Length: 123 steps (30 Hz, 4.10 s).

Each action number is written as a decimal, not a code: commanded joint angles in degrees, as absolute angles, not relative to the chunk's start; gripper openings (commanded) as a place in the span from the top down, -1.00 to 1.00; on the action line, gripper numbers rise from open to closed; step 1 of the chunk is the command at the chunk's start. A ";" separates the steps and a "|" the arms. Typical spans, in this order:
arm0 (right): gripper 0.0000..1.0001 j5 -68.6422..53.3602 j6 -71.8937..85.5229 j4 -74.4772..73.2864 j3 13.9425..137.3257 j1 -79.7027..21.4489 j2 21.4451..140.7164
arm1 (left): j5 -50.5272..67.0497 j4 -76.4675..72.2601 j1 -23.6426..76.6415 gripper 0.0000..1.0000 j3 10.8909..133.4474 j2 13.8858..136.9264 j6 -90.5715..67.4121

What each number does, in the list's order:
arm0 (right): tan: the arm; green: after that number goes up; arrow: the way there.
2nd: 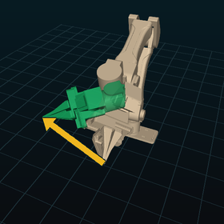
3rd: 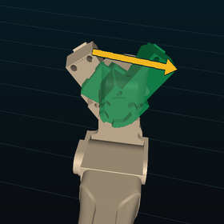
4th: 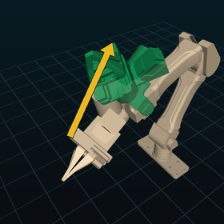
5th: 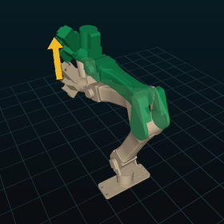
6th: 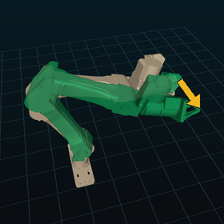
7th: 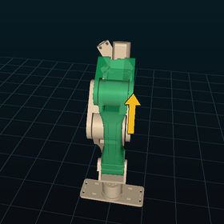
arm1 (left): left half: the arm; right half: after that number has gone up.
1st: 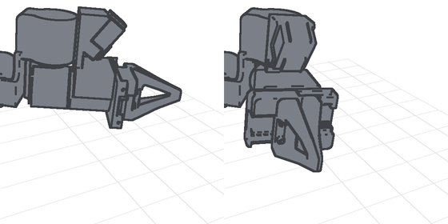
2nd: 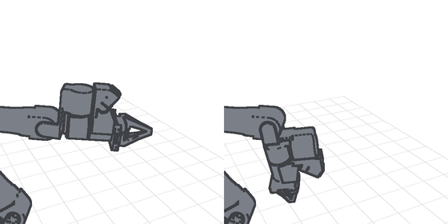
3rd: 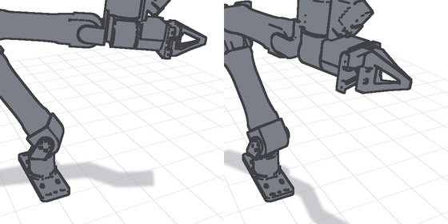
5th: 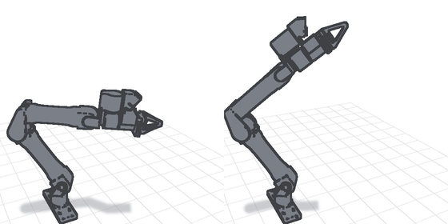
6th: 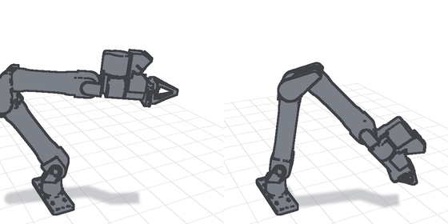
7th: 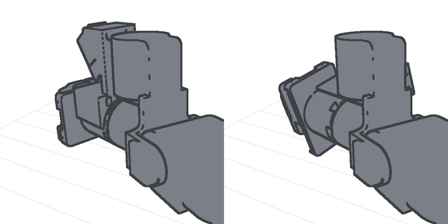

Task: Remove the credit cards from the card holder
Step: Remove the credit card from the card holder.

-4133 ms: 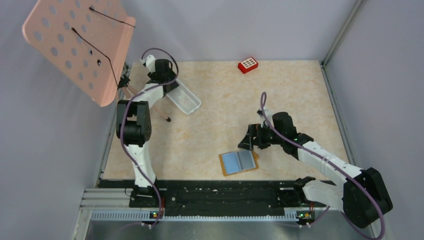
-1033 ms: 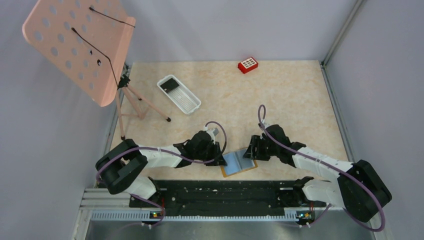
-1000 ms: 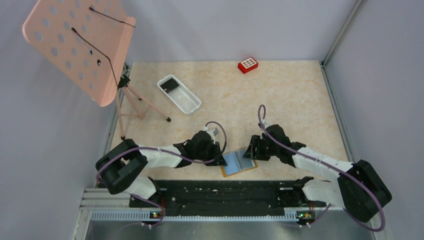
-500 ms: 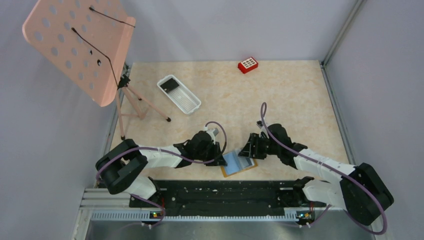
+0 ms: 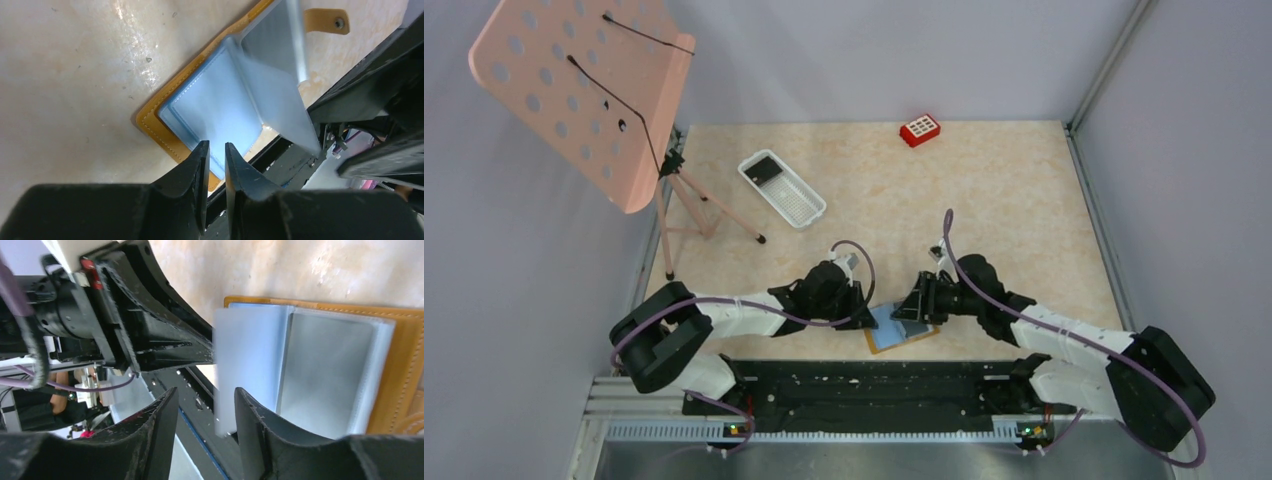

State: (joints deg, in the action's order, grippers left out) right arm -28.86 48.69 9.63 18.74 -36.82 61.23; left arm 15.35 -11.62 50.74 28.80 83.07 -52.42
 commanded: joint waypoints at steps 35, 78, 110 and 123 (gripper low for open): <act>-0.07 -8.26 34.46 -9.01 24.97 -38.77 60.79 | 11.33 -10.40 52.47 0.53 30.94 83.87 -52.76; -0.10 -21.75 44.08 5.56 21.50 -40.94 58.14 | 11.18 -10.66 52.56 0.55 31.22 83.65 -54.02; 0.23 -19.46 37.29 7.51 22.61 -37.75 70.60 | 10.01 -11.73 52.65 0.69 31.41 85.29 -54.49; 0.34 -27.16 40.90 18.18 17.86 -36.05 71.74 | 10.03 -12.12 52.65 0.70 31.24 87.05 -54.49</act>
State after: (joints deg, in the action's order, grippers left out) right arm -23.64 39.53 11.86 19.42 -37.30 71.09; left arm 10.63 -11.00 52.40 30.46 85.69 -55.37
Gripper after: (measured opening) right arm 0.332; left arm 0.153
